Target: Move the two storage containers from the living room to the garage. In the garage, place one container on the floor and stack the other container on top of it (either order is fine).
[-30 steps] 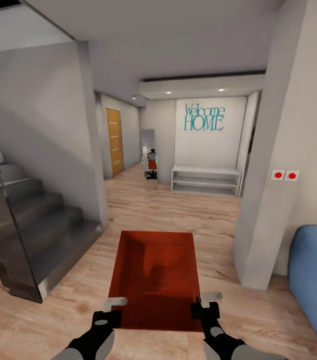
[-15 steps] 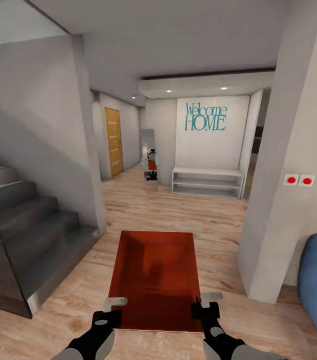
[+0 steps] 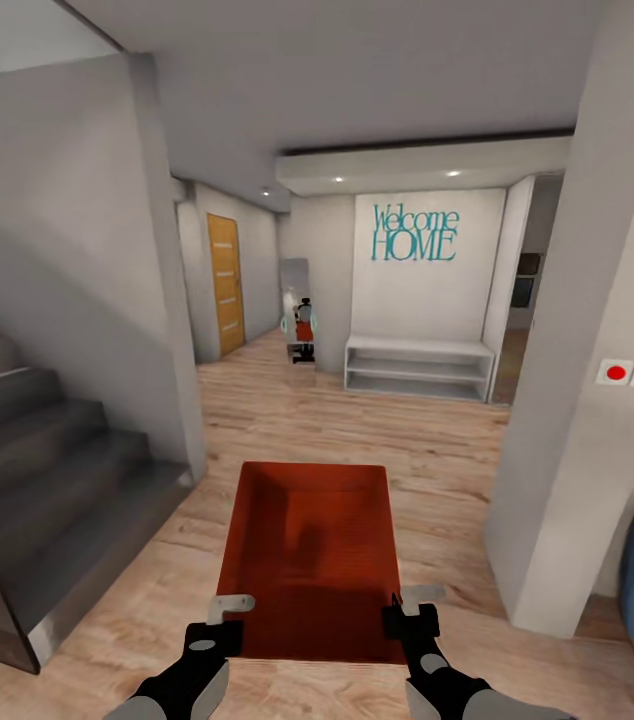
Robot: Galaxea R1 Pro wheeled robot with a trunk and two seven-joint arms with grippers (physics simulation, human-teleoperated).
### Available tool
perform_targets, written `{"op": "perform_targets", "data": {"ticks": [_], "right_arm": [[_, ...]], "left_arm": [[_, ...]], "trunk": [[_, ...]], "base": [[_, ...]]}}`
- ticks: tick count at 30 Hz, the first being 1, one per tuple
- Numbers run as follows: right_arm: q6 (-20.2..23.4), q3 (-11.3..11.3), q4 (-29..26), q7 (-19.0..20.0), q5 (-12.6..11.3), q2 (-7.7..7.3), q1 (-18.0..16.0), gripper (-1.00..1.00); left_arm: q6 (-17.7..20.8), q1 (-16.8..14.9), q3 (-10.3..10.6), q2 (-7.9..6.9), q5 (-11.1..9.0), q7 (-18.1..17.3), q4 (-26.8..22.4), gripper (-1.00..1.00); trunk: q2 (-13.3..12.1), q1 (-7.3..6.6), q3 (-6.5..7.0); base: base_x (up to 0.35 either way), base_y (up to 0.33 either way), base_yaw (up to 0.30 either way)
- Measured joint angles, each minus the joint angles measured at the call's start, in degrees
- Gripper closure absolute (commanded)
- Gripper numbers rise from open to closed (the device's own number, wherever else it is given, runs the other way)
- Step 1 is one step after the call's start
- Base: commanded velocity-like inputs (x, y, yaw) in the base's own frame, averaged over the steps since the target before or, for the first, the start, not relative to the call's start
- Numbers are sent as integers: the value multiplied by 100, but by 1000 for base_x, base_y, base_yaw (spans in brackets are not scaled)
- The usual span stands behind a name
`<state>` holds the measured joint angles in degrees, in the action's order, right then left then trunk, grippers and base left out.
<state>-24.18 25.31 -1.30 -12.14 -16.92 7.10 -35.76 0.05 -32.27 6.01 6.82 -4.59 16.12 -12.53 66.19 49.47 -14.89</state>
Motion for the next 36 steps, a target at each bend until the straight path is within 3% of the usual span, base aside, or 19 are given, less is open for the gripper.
{"op": "perform_targets", "data": {"ticks": [36], "right_arm": [[0, 0, 0, -1, 3, 0, 0, 100]], "left_arm": [[0, 0, -2, 0, 1, -1, -2, 100]], "trunk": [[0, 0, 0]], "base": [[322, 0, 0]]}}
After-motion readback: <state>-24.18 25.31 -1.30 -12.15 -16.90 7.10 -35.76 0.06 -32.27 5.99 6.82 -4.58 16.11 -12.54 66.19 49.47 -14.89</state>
